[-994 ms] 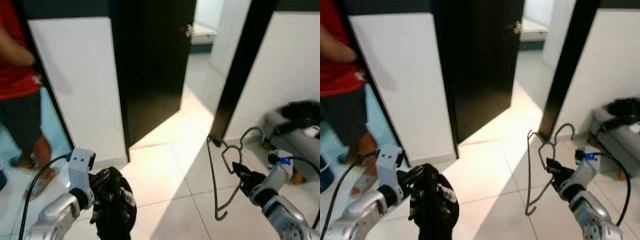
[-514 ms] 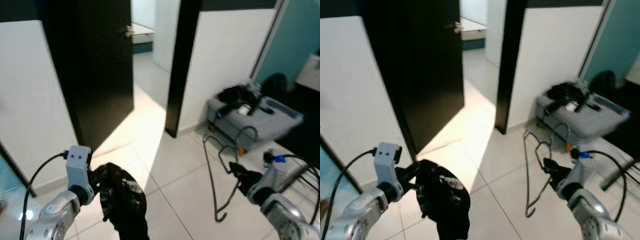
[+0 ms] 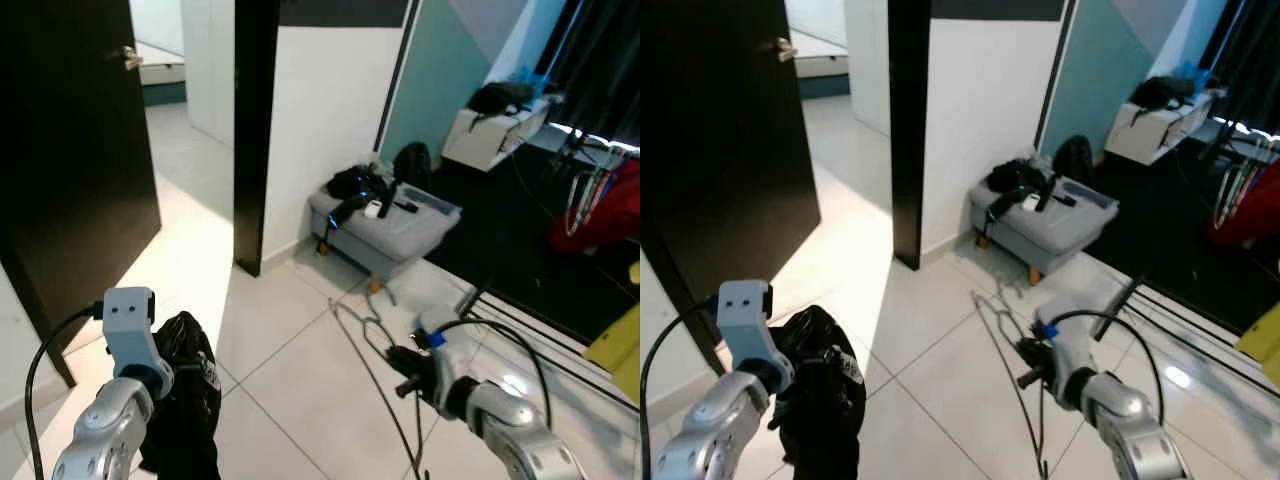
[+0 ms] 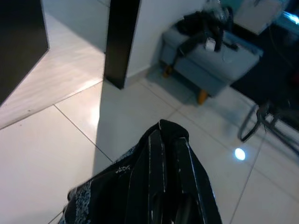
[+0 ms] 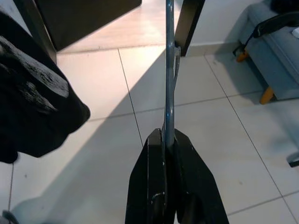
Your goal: Hang hanger
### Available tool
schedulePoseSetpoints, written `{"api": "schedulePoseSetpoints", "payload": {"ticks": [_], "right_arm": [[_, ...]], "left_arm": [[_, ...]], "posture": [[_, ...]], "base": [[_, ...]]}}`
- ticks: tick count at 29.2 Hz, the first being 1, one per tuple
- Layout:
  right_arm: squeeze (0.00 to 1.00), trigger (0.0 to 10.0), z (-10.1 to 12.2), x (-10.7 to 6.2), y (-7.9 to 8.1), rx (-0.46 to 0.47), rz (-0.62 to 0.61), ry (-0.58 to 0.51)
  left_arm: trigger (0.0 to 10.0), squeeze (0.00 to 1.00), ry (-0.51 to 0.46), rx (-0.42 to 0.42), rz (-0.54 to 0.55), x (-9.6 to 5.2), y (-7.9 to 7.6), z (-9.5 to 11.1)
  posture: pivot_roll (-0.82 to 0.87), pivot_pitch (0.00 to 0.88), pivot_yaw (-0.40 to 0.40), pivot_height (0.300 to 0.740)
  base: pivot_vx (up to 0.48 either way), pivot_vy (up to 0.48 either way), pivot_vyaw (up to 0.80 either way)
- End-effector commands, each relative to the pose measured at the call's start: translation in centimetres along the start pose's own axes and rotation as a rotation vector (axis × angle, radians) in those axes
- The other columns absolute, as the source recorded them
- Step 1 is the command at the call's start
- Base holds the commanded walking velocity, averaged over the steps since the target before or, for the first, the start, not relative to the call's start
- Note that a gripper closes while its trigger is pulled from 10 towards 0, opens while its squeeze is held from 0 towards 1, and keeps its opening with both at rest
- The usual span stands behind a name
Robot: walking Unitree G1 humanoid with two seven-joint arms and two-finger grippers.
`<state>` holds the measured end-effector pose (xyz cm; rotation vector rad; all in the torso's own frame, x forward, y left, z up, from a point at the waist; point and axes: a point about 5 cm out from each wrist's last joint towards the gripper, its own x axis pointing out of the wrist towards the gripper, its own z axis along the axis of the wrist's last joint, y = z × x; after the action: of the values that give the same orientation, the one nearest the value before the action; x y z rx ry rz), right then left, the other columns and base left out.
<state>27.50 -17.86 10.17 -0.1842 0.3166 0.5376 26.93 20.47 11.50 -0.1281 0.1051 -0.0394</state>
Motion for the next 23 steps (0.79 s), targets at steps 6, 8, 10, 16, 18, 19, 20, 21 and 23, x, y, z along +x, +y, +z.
{"api": "schedulePoseSetpoints", "payload": {"ticks": [6,8,10,16,18,19,20,21,23], "right_arm": [[0.00,10.0,0.7,-1.0,-0.2,-0.020,0.050,-0.044],[0.00,10.0,1.1,-2.2,-0.1,0.024,0.097,-0.100],[0.00,10.0,1.2,-2.6,-0.1,0.043,0.115,-0.120],[0.00,10.0,3.3,-6.1,-0.4,0.129,0.281,-0.235],[0.00,10.0,3.9,-6.8,-0.7,0.140,0.307,-0.258],[0.00,10.0,3.9,-6.8,-0.7,0.140,0.307,-0.258],[0.00,10.0,4.2,-7.3,-0.8,0.145,0.324,-0.273],[0.00,10.0,4.8,-8.1,-1.0,0.146,0.358,-0.290],[0.00,10.0,5.2,-8.8,-1.1,0.157,0.395,-0.310]], "left_arm": [[10.0,0.00,-0.082,0.178,-0.129,2.0,-1.5,2.5],[10.0,0.00,-0.162,0.290,-0.133,3.7,-1.5,5.7],[10.0,0.00,-0.190,0.313,-0.124,4.3,-1.4,6.9],[10.0,0.00,-0.383,0.347,-0.149,6.2,-3.4,14.1],[10.0,0.00,-0.406,0.366,-0.162,6.4,-4.0,14.9],[10.0,0.00,-0.406,0.366,-0.162,6.4,-4.0,14.9],[10.0,0.00,-0.421,0.382,-0.170,6.5,-4.4,15.4],[10.0,0.00,-0.443,0.387,-0.185,6.7,-4.9,15.9],[10.0,0.00,-0.467,0.389,-0.196,6.8,-5.4,16.4]], "posture": [[-0.07,0.000,-0.057,0.740],[-0.08,0.000,-0.028,0.740],[-0.09,0.000,-0.024,0.740],[-0.10,0.000,0.014,0.740],[-0.10,0.000,0.015,0.740],[-0.10,0.000,0.015,0.740],[-0.10,0.000,0.015,0.740],[-0.11,0.000,0.018,0.740],[-0.11,0.000,0.018,0.740]], "base": [[0.000,0.000,-0.53],[0.000,0.000,0.00],[0.000,0.000,0.00],[0.000,0.000,0.00],[0.000,0.000,0.00],[0.000,0.000,0.00],[0.000,0.000,0.00],[0.000,0.000,0.00],[0.000,0.000,0.00]]}}
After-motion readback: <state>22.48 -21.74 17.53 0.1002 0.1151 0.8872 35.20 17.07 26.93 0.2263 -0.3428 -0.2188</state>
